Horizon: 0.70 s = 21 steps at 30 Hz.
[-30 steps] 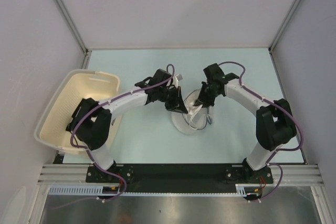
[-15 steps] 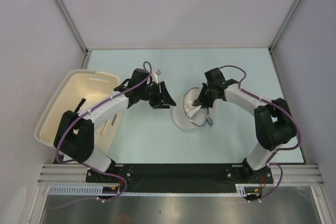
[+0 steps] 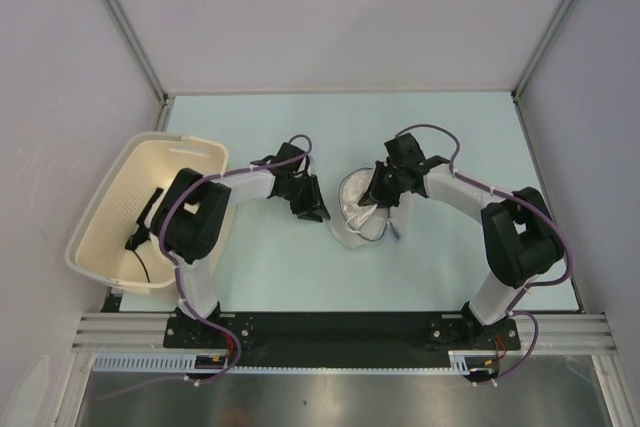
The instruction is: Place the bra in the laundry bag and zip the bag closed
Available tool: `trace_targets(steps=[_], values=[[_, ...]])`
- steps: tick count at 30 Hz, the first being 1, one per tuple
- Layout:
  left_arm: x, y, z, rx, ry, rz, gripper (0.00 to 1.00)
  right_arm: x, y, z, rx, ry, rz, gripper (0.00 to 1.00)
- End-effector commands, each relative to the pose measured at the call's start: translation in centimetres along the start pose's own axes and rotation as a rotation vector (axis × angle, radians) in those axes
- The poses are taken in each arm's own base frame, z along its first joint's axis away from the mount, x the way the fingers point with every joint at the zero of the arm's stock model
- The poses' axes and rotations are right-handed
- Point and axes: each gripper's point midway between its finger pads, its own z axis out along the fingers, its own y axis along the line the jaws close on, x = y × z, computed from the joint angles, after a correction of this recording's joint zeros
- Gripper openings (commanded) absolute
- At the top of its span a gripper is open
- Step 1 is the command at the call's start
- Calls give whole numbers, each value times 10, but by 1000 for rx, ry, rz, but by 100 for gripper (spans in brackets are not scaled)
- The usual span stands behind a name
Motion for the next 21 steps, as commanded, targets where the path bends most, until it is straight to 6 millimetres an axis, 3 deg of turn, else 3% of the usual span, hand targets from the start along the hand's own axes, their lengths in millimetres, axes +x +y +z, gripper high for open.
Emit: trace_targets(steps=[1, 7, 8, 11, 14, 15, 18, 21], values=[[-10, -8, 8, -16, -23, 65, 32, 8, 3, 9, -50, 37, -38, 0], [4, -20, 26, -3, 32, 90, 30, 26, 9, 31, -68, 105, -67, 6], [6, -20, 25, -4, 32, 91, 30, 20, 8, 34, -41, 89, -75, 7], [9, -21, 22, 5, 24, 94, 30, 22, -15, 47, 58, 133, -100, 14], [12, -20, 17, 8, 26, 101, 31, 17, -17, 43, 99, 138, -142, 30], [12, -20, 15, 7, 24, 102, 31, 15, -15, 39, 100, 133, -150, 44], [11, -16, 5, -11, 3, 124, 31, 19, -22, 25, 133, 154, -152, 63], [6, -15, -8, -23, -20, 149, 31, 21, -25, 10, 158, 169, -150, 75]])
